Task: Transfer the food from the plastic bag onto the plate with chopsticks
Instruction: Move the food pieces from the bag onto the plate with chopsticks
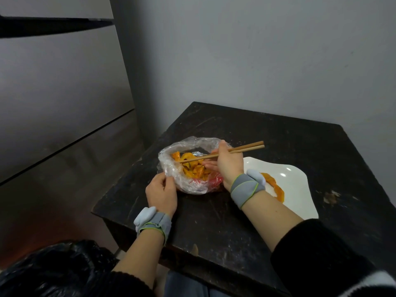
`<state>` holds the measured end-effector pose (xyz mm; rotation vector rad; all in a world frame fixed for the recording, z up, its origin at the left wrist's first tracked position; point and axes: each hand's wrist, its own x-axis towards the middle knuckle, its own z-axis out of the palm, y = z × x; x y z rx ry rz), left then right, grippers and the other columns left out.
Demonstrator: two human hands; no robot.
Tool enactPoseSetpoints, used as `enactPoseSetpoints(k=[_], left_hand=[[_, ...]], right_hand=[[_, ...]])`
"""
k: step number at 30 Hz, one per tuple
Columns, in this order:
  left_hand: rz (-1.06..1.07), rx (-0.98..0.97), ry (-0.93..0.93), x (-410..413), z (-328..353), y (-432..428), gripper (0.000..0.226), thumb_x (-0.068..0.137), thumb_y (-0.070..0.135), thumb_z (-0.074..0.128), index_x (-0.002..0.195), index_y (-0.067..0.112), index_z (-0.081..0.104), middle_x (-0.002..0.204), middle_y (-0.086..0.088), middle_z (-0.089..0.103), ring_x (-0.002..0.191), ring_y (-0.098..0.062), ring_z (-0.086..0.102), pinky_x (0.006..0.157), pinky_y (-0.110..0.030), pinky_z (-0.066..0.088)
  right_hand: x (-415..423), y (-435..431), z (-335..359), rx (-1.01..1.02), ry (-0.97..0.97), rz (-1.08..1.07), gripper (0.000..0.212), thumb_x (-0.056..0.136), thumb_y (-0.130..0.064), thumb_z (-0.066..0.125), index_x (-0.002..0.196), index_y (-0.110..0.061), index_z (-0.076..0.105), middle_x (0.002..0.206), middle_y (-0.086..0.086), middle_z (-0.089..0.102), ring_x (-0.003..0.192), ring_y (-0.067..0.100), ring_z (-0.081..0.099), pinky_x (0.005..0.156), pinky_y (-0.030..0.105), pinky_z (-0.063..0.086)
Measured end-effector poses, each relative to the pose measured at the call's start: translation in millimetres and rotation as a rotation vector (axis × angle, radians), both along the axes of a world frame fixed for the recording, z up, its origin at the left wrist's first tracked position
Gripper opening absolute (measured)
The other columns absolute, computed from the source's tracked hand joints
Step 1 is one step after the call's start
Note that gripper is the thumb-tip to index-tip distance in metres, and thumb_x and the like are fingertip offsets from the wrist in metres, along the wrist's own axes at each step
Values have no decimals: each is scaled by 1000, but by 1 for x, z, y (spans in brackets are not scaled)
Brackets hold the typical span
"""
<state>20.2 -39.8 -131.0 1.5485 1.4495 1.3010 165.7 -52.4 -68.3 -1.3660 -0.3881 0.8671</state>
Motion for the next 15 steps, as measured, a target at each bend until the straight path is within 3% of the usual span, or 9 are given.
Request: enactPoseSetpoints(k=[4,8,12,15], left_hand=[[17,-3,-14,0,0,0,26,88,9,46,65,4,57,63,-6,51,57,-11,42,52,-21,31],[30,30,-58,0,-3,2,20,88,9,47,74,12,61,79,-8,59,67,-12,49,60,-21,37],[41,36,-70,0,-2,2,19,89,8,46,79,15,60,86,-7,60,75,-14,51,63,-16,36],[49,35,-71,0,-1,1,18,89,7,46,79,16,59,88,-7,60,78,-17,52,63,-17,35]], right_hand=[[-5,4,-1,-20,112,-122,41,101,-32,44,85,3,59,69,23,68,46,26,68,43,26,55],[0,-3,0,-23,238,-183,40,101,-27,43,79,2,59,45,11,63,38,22,64,42,26,56],[5,-6,1,2,277,-219,37,102,-23,42,76,1,55,68,16,66,39,22,64,48,31,59],[13,-7,2,8,292,-223,37,101,-23,42,77,0,56,71,19,66,42,24,66,45,29,58]])
